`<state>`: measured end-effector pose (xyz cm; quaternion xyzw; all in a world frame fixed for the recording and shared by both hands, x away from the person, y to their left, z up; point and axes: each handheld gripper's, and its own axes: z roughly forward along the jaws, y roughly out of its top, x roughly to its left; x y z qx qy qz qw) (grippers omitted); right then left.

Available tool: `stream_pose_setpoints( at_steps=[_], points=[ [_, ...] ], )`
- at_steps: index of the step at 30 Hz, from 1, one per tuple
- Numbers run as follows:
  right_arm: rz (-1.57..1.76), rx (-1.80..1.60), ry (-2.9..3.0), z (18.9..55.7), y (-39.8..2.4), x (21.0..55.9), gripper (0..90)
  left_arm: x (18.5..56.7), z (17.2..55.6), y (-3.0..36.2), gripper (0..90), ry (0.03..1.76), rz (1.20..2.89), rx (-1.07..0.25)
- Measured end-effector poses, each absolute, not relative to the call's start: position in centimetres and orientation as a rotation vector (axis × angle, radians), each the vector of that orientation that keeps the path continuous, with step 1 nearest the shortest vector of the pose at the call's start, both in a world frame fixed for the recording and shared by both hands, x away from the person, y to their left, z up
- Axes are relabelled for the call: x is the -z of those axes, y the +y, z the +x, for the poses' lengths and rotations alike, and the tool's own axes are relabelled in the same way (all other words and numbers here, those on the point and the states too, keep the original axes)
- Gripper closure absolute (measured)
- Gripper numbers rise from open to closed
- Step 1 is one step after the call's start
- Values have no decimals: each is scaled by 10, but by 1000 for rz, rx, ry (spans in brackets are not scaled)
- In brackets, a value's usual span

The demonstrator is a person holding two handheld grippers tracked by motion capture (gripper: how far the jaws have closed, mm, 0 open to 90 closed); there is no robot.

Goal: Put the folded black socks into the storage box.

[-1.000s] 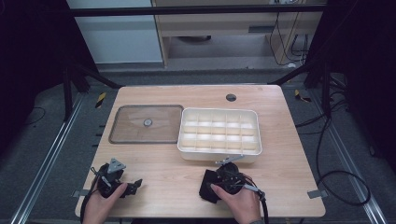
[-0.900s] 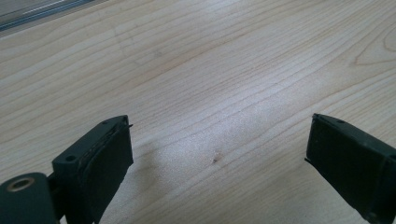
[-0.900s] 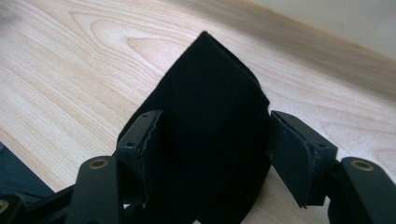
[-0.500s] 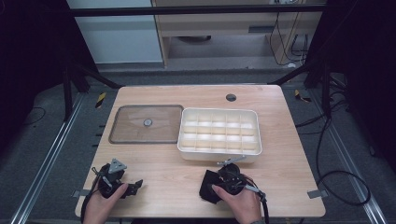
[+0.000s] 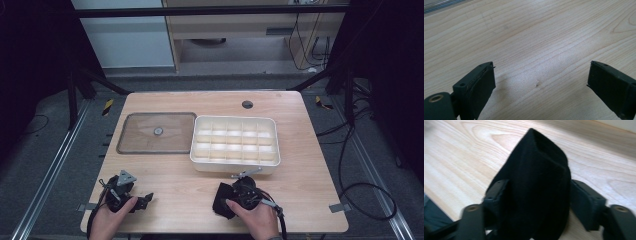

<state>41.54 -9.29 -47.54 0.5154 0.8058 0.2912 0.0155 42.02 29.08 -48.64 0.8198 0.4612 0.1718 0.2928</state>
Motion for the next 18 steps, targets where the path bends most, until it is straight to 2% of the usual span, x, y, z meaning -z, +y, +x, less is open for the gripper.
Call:
stream_pose_setpoints(
  at_steps=[9,18],
  points=[
    [1572,-973,2554,415,-93,474,588,487,421,291,71,1230,2186,-458],
    [1543,-1002,2540,413,-95,467,622,487,421,293,69,1238,2171,-467]
  ],
)
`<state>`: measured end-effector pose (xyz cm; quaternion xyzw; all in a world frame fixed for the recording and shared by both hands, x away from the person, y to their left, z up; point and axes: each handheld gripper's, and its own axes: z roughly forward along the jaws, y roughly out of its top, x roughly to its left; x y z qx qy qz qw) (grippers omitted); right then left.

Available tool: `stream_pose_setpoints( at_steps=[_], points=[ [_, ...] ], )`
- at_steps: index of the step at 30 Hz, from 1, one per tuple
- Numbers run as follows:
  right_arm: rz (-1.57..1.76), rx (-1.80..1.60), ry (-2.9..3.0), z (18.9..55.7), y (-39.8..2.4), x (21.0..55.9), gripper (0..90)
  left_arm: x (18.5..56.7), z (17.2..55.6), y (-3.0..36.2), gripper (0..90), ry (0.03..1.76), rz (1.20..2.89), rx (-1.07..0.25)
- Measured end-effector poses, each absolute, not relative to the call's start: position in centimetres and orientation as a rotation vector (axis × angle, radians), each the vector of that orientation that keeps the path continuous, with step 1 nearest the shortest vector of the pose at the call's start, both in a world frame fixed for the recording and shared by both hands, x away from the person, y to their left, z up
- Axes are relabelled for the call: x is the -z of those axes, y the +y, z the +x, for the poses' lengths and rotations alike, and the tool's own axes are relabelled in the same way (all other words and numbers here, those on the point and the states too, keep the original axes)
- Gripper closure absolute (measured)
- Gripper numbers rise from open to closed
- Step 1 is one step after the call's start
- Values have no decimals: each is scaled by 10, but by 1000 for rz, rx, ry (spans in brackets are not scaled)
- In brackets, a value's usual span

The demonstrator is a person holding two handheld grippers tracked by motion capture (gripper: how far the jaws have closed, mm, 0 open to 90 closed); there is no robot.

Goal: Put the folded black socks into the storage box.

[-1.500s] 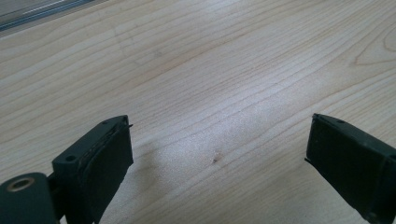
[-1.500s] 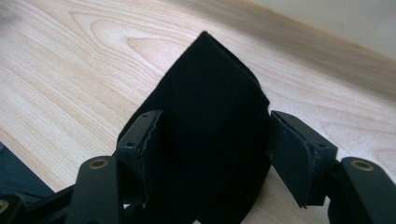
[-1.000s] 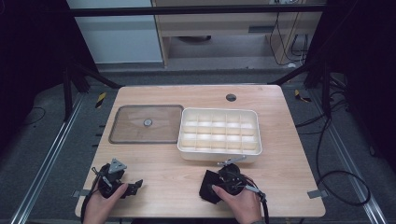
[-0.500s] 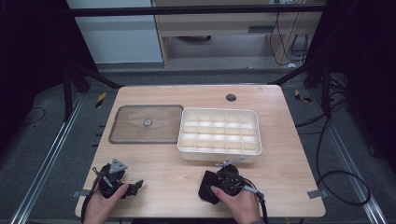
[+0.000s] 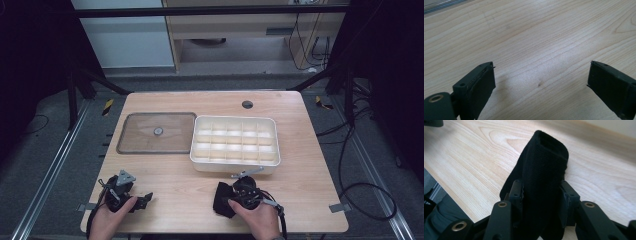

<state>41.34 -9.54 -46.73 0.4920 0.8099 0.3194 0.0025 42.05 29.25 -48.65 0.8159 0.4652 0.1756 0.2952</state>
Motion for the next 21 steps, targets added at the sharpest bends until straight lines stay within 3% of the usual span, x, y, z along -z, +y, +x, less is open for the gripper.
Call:
stream_pose_setpoints(
  at_steps=[21],
  points=[
    [1504,-922,2436,398,-155,423,620,492,425,301,63,1266,2164,-475]
  ],
)
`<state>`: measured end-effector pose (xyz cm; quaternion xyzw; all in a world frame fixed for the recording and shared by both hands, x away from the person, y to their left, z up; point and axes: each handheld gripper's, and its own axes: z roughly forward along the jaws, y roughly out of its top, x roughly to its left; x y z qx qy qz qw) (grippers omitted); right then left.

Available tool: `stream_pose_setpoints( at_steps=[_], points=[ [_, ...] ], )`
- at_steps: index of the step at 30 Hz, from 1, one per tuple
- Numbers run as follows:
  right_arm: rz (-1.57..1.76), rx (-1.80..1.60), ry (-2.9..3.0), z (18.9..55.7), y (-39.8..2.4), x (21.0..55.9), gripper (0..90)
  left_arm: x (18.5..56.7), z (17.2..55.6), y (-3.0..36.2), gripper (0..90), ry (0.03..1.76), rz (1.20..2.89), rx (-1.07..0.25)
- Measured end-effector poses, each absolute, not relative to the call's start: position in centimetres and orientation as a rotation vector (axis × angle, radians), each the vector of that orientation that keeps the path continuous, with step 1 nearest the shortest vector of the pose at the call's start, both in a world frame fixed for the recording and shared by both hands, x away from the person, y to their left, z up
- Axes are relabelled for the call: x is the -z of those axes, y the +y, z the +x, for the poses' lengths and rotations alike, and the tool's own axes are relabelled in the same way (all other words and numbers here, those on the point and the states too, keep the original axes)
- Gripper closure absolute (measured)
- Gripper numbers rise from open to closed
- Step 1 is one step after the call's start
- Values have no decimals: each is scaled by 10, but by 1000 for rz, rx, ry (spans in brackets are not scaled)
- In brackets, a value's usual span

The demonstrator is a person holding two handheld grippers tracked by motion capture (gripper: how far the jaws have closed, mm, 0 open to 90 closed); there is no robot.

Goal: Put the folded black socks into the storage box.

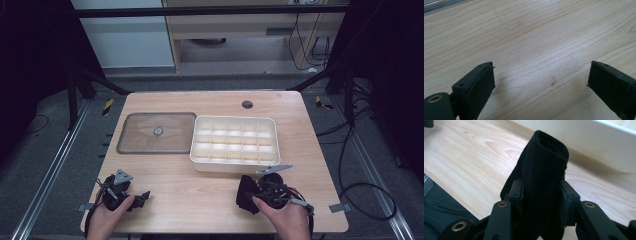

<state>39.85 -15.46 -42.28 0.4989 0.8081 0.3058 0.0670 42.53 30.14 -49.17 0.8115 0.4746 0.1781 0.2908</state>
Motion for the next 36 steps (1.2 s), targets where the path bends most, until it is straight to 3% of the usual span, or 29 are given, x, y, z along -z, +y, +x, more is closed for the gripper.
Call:
stream_pose_setpoints(
  at_steps=[19,36],
  points=[
    [1510,-912,2324,406,-201,368,619,501,430,298,24,1242,2167,-478],
    [1516,-956,2232,446,-230,324,619,509,430,301,4,1229,2080,-536]
  ],
)
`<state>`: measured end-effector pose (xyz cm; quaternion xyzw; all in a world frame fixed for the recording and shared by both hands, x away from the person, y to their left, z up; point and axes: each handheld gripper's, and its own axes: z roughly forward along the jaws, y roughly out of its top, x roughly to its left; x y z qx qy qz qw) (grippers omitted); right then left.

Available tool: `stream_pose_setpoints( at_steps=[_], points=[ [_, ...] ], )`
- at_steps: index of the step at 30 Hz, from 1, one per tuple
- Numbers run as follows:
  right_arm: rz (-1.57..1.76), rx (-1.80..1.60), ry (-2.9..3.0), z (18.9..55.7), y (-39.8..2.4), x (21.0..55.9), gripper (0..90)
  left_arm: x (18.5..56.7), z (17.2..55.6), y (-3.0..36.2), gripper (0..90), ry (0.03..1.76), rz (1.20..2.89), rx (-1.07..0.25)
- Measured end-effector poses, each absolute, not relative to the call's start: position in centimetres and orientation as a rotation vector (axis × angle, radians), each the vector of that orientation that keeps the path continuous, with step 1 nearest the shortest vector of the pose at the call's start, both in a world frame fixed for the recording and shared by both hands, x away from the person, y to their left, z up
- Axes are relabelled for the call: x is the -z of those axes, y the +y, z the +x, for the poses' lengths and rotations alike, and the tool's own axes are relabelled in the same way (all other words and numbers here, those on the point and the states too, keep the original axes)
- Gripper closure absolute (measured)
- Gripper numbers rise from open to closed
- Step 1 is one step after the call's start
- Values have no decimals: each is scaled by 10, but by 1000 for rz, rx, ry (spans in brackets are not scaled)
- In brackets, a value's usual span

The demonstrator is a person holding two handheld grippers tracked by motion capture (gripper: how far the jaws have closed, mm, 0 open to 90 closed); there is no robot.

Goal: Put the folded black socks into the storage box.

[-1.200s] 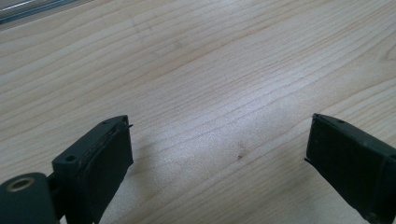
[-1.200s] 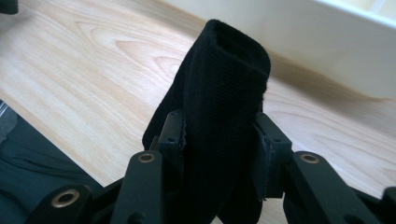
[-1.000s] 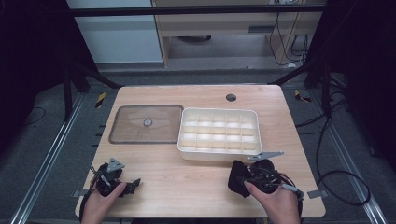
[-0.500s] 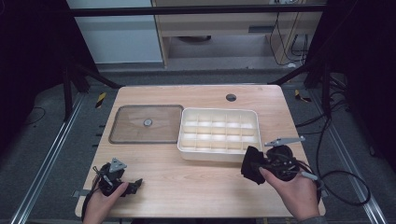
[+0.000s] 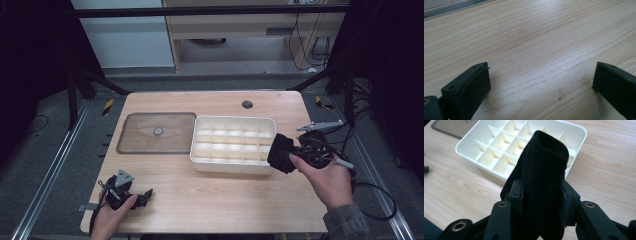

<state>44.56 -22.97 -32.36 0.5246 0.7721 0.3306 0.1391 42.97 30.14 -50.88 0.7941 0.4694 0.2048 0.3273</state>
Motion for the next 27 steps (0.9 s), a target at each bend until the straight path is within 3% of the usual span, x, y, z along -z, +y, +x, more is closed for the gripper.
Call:
stream_pose_setpoints(
  at_steps=[11,27],
  points=[
    [1492,-873,2256,482,-233,318,619,509,431,301,0,1230,2083,-533],
    [1463,-783,2231,506,-218,318,619,508,433,303,0,1218,2094,-527]
  ],
)
